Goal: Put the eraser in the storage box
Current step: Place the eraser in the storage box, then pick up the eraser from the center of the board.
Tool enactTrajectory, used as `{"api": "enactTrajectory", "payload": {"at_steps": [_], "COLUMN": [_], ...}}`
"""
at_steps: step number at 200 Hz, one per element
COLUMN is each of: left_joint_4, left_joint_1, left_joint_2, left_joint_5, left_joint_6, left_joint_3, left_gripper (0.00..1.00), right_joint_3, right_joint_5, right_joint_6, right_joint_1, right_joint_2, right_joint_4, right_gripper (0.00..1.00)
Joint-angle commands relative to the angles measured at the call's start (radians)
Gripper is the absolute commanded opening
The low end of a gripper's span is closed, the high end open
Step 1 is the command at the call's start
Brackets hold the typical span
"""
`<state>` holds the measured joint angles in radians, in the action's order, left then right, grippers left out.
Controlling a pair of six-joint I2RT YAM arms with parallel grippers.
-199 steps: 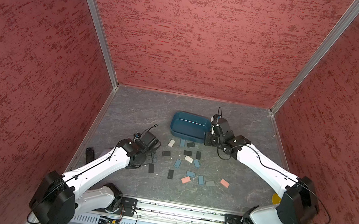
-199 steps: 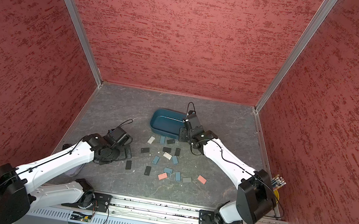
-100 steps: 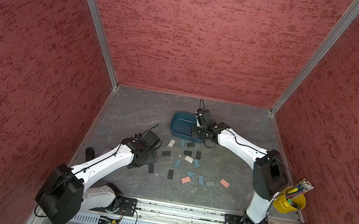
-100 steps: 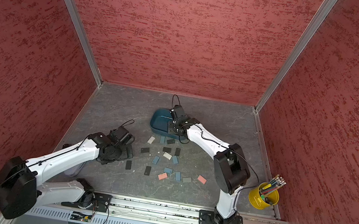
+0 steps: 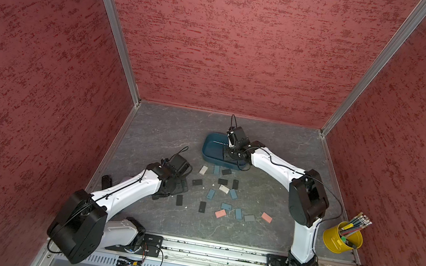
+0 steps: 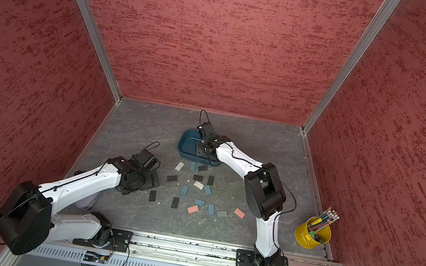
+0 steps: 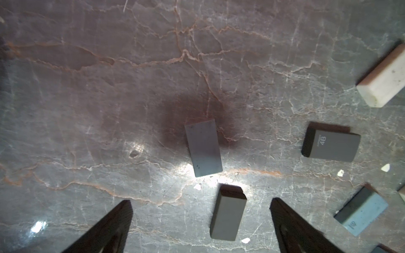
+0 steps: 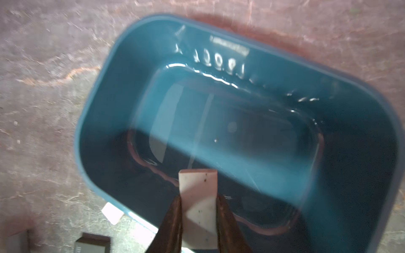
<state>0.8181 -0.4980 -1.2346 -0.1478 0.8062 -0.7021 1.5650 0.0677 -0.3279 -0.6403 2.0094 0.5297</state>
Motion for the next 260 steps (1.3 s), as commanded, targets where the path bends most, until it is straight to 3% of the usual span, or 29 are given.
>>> {"api": "enactTrajectory", "payload": {"at_steps": [1, 90, 135, 157, 169, 208, 260], "left_joint_4": [-0.022, -0.036, -0.033, -0.057, -0.074, -0.091, -0.105], "left_joint_1": [0.009, 0.016, 0.025, 0.041, 0.051, 0.058, 0.046], "left_joint_2": [-0.006, -0.045, -0.074, -0.083, -0.098, -0.171, -0.203], "left_joint_5": [0.011, 0.008, -0.023, -0.024, -0.022, -0.027, -0.019], "left_joint_6": [-0.012, -0.011, 0.001, -0.002, -0.009, -0.008, 0.021], "left_joint_3": [0.001, -0.009, -0.029, -0.031, -0.035, -0.059, -0.053], "left_gripper": [1.00, 1.00, 1.00, 0.95, 0.92, 0.91, 0.81], "right_joint_3": [0.018, 0.009, -0.087, -0.165, -0.214, -0.348, -0.405], "right_joint_5": [0.007, 0.003, -0.019, -0.027, -0.031, -0.037, -0.002], "right_joint_6": [0.007, 0.015, -0.002, -0.010, -0.018, -0.040, -0.046], "right_joint_1": [0.006, 0.007, 0.007, 0.007, 0.007, 0.006, 0.007], "right_joint_2": [0.017, -0.018, -0.176, -0.278, -0.336, -0.510, -0.629], "right_joint_4": [0.009, -0.002, -0.090, -0.144, -0.177, -0.250, -0.234], "right_gripper": [0.27, 0.56, 0.79, 0.88, 0.98, 0.99, 0.99]}}
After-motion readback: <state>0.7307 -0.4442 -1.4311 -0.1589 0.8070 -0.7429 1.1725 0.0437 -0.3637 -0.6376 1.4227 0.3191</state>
